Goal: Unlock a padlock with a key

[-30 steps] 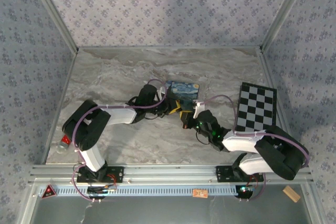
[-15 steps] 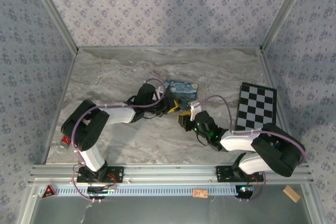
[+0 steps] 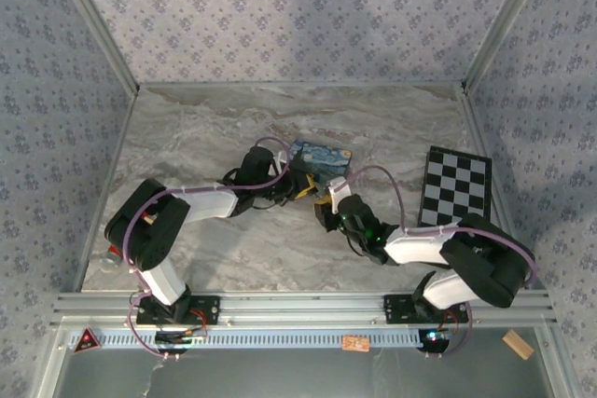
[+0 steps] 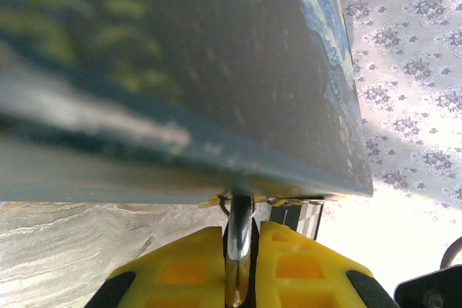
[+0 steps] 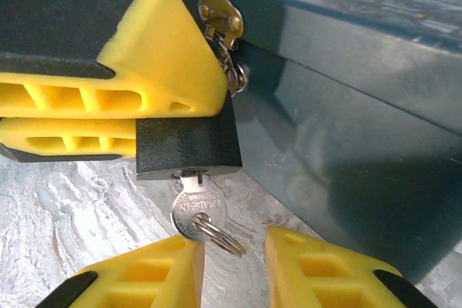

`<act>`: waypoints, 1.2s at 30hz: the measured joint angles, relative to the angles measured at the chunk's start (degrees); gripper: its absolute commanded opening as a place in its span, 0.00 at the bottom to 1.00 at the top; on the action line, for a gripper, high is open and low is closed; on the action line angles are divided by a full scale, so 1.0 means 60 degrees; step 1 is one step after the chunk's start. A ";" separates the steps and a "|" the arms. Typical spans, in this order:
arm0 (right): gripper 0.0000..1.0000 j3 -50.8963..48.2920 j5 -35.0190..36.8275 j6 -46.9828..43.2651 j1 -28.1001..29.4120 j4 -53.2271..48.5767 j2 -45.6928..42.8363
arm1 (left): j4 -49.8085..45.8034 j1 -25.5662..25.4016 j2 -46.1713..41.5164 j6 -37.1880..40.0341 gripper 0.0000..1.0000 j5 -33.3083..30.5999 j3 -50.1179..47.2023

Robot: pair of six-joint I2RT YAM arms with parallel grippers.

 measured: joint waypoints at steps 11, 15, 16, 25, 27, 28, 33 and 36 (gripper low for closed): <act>0.12 0.0452 0.0204 -0.0441 0.0255 -0.0149 0.0208 | -0.0146 -0.0073 0.0000 0.0000 0.00 -0.0047 0.0000; 0.08 0.0455 0.0211 -0.0433 0.0248 -0.0168 0.0208 | -0.0204 -0.0073 0.0000 0.0004 0.00 -0.0102 0.0000; 0.06 0.0455 0.0208 -0.0433 0.0244 -0.0168 0.0204 | -0.0211 -0.0073 0.0000 0.0004 0.00 -0.0109 0.0000; 0.00 0.0157 -0.1366 0.0386 -0.0594 0.0539 0.0204 | -0.0222 -0.0073 -0.0080 0.0029 0.00 -0.0266 0.0000; 0.00 0.0036 -0.2044 0.0841 -0.0922 0.0874 0.0204 | -0.0219 -0.0073 -0.0124 0.0025 0.00 -0.0291 0.0004; 0.00 0.0000 -0.2291 0.1038 -0.1042 0.1005 0.0204 | -0.0215 -0.0073 -0.0138 0.0022 0.00 -0.0295 0.0018; 0.00 -0.0044 -0.2958 0.1738 -0.1337 0.1228 0.0204 | -0.0219 -0.0066 -0.0219 0.0015 0.00 -0.0302 0.0018; 0.00 -0.0098 -0.3060 0.1934 -0.1377 0.1308 0.0182 | -0.0229 -0.0062 -0.0240 0.0007 0.00 -0.0306 0.0018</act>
